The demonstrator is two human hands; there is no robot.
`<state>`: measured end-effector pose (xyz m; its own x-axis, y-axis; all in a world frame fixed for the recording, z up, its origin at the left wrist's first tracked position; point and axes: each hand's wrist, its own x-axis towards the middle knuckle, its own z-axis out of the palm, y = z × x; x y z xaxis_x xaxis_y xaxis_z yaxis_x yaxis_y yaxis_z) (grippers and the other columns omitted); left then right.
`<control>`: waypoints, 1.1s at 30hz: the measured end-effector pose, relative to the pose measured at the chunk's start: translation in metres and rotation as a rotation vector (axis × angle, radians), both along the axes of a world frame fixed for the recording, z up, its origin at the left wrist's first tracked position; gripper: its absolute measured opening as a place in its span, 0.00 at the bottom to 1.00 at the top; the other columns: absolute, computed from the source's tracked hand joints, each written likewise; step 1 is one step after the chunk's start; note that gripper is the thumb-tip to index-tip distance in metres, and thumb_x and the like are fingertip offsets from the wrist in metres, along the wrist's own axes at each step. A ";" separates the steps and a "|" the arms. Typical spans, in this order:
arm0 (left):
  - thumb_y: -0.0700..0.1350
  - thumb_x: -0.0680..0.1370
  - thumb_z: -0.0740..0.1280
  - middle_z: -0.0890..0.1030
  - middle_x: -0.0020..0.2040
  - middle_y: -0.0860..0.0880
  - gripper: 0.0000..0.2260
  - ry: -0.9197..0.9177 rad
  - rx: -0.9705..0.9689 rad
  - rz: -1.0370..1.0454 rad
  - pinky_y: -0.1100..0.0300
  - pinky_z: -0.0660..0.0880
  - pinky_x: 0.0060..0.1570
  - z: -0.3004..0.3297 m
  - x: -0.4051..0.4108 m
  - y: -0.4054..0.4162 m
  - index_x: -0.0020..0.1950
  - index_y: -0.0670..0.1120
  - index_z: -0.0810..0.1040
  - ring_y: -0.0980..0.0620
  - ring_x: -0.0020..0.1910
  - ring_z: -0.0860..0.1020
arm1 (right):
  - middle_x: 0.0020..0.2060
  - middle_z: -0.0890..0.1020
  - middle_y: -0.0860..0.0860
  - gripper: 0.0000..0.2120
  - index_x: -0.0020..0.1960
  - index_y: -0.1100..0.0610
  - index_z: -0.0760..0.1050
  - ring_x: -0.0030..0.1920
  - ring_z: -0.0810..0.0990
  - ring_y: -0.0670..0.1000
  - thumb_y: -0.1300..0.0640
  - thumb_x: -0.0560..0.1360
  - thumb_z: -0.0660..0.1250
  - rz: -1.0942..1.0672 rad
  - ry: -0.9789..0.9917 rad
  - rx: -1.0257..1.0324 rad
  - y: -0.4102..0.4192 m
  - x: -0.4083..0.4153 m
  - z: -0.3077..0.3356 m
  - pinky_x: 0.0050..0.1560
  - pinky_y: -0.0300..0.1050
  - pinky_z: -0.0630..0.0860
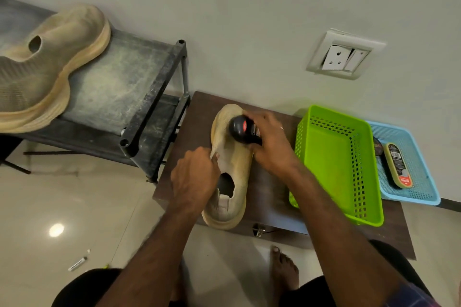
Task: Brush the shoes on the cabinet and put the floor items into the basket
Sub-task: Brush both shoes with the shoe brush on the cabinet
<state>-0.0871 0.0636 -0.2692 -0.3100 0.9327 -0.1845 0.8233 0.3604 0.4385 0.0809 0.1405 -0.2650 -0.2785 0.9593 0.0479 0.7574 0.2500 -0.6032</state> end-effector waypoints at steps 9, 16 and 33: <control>0.55 0.84 0.58 0.81 0.51 0.45 0.16 0.023 0.015 -0.006 0.54 0.67 0.41 0.003 0.003 -0.002 0.57 0.47 0.80 0.44 0.50 0.80 | 0.67 0.74 0.47 0.04 0.46 0.49 0.81 0.70 0.70 0.46 0.58 0.75 0.71 -0.379 0.466 -0.188 -0.027 -0.026 -0.002 0.63 0.37 0.69; 0.56 0.84 0.58 0.81 0.52 0.45 0.16 0.012 0.010 0.004 0.54 0.69 0.42 -0.004 0.002 0.000 0.57 0.47 0.79 0.44 0.51 0.80 | 0.60 0.75 0.52 0.42 0.64 0.50 0.62 0.56 0.77 0.52 0.44 0.60 0.83 -0.601 0.468 -0.359 -0.022 -0.035 -0.001 0.54 0.45 0.79; 0.54 0.84 0.59 0.81 0.53 0.44 0.14 0.032 0.008 -0.004 0.53 0.67 0.42 0.000 0.002 -0.003 0.57 0.47 0.79 0.41 0.53 0.80 | 0.73 0.67 0.53 0.27 0.76 0.45 0.65 0.68 0.68 0.62 0.57 0.78 0.64 -0.170 -0.278 0.014 -0.037 -0.010 -0.016 0.68 0.58 0.70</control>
